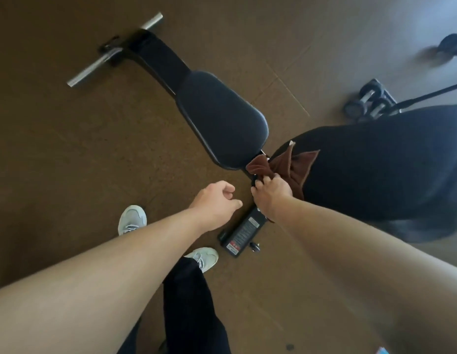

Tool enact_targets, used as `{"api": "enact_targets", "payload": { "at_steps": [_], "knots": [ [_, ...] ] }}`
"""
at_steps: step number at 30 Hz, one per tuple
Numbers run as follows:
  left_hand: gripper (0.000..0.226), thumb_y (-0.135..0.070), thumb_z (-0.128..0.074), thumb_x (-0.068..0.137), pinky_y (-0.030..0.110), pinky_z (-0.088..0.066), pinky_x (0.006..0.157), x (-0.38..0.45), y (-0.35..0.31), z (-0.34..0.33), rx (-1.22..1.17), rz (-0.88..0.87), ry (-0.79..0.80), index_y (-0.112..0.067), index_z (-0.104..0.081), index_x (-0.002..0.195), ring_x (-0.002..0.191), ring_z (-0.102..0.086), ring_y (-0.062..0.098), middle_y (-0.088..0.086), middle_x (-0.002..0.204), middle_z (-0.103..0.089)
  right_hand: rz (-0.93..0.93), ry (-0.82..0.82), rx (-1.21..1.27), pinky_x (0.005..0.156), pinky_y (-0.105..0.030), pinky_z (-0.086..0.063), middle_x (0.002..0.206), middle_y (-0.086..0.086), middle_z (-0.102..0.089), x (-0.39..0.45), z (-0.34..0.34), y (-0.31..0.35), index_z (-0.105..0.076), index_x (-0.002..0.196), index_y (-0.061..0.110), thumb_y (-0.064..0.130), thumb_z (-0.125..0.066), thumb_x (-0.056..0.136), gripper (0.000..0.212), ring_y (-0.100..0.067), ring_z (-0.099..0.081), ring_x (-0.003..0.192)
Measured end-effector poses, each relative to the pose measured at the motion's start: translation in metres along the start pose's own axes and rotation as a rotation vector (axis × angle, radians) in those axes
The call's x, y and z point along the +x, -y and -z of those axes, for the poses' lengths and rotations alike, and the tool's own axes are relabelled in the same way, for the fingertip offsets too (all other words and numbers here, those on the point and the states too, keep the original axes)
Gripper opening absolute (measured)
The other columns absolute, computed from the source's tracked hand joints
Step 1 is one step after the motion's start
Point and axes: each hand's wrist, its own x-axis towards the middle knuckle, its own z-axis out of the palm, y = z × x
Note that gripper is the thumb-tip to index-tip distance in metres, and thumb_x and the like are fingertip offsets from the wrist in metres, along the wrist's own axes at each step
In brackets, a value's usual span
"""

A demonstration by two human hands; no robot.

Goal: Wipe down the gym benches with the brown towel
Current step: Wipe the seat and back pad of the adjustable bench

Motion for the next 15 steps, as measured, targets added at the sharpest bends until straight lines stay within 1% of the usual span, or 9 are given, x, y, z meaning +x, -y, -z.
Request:
{"api": "enact_targets", "payload": {
  "at_steps": [2, 4, 6, 7, 9, 11, 13, 15],
  "knots": [
    [0.04, -0.033, -0.066, 0.098, 0.034, -0.049, 0.097, 0.017, 0.023, 0.0, 0.006, 0.001, 0.011, -0.031, -0.054, 0.136, 0.119, -0.055, 0.012, -0.011, 0.13, -0.06, 0.015, 0.042, -0.016, 0.124, -0.053, -0.025, 0.166, -0.014, -0.03, 0.031, -0.002, 0.015, -0.034, 0.16, 0.012, 0.032, -0.052, 0.105, 0.061, -0.037, -0.027, 0.153],
    [0.038, -0.033, -0.067, 0.097, 0.031, -0.047, 0.094, 0.03, 0.055, -0.001, 0.003, 0.03, 0.021, -0.031, -0.056, 0.133, 0.115, -0.056, 0.01, -0.012, 0.126, -0.061, 0.008, 0.068, -0.049, 0.123, -0.055, -0.026, 0.162, -0.014, -0.037, 0.058, -0.005, 0.031, -0.043, 0.156, 0.014, 0.03, -0.05, 0.106, 0.053, -0.037, -0.032, 0.15],
    [0.035, -0.033, -0.067, 0.097, 0.029, -0.045, 0.091, 0.035, 0.091, -0.001, 0.022, 0.063, 0.029, -0.031, -0.057, 0.131, 0.113, -0.057, 0.009, -0.013, 0.123, -0.063, -0.02, 0.076, -0.11, 0.122, -0.058, -0.026, 0.16, -0.015, -0.041, 0.074, -0.009, 0.044, -0.047, 0.152, 0.014, 0.027, -0.047, 0.107, 0.048, -0.038, -0.034, 0.148],
    [0.035, -0.034, -0.068, 0.096, 0.029, -0.046, 0.091, 0.034, 0.11, 0.001, 0.049, 0.082, 0.032, -0.031, -0.058, 0.129, 0.112, -0.058, 0.009, -0.014, 0.121, -0.064, -0.031, 0.078, -0.143, 0.121, -0.058, -0.026, 0.158, -0.016, -0.043, 0.078, -0.009, 0.049, -0.048, 0.151, 0.013, 0.026, -0.048, 0.106, 0.047, -0.039, -0.035, 0.148],
    [0.034, -0.035, -0.07, 0.094, 0.034, -0.05, 0.098, 0.026, 0.144, 0.006, 0.129, 0.134, 0.049, -0.032, -0.06, 0.127, 0.108, -0.062, 0.01, -0.017, 0.116, -0.066, -0.049, 0.077, -0.164, 0.121, -0.056, -0.027, 0.158, -0.015, -0.044, 0.073, -0.007, 0.053, -0.051, 0.15, 0.013, 0.025, -0.05, 0.106, 0.045, -0.04, -0.033, 0.149],
    [0.036, -0.037, -0.071, 0.092, 0.039, -0.051, 0.1, 0.01, 0.17, 0.013, 0.204, 0.196, 0.063, -0.033, -0.062, 0.126, 0.106, -0.064, 0.01, -0.02, 0.11, -0.066, -0.062, 0.045, -0.158, 0.119, -0.054, -0.028, 0.158, -0.014, -0.044, 0.061, -0.005, 0.051, -0.053, 0.147, 0.014, 0.025, -0.053, 0.105, 0.044, -0.041, -0.03, 0.15],
    [0.037, -0.036, -0.071, 0.092, 0.037, -0.05, 0.1, -0.006, 0.182, 0.021, 0.259, 0.244, 0.074, -0.031, -0.062, 0.127, 0.107, -0.063, 0.01, -0.019, 0.108, -0.065, -0.081, 0.018, -0.128, 0.118, -0.053, -0.031, 0.159, -0.013, -0.043, 0.045, -0.005, 0.046, -0.054, 0.147, 0.015, 0.026, -0.056, 0.104, 0.045, -0.042, -0.028, 0.151],
    [0.036, -0.035, -0.069, 0.093, 0.035, -0.049, 0.099, -0.022, 0.18, 0.028, 0.285, 0.274, 0.096, -0.029, -0.061, 0.128, 0.106, -0.063, 0.011, -0.017, 0.108, -0.064, -0.087, 0.01, -0.087, 0.117, -0.054, -0.032, 0.163, -0.015, -0.035, 0.023, -0.005, 0.044, -0.05, 0.151, 0.017, 0.027, -0.057, 0.103, 0.049, -0.043, -0.023, 0.152]
  ]
}}
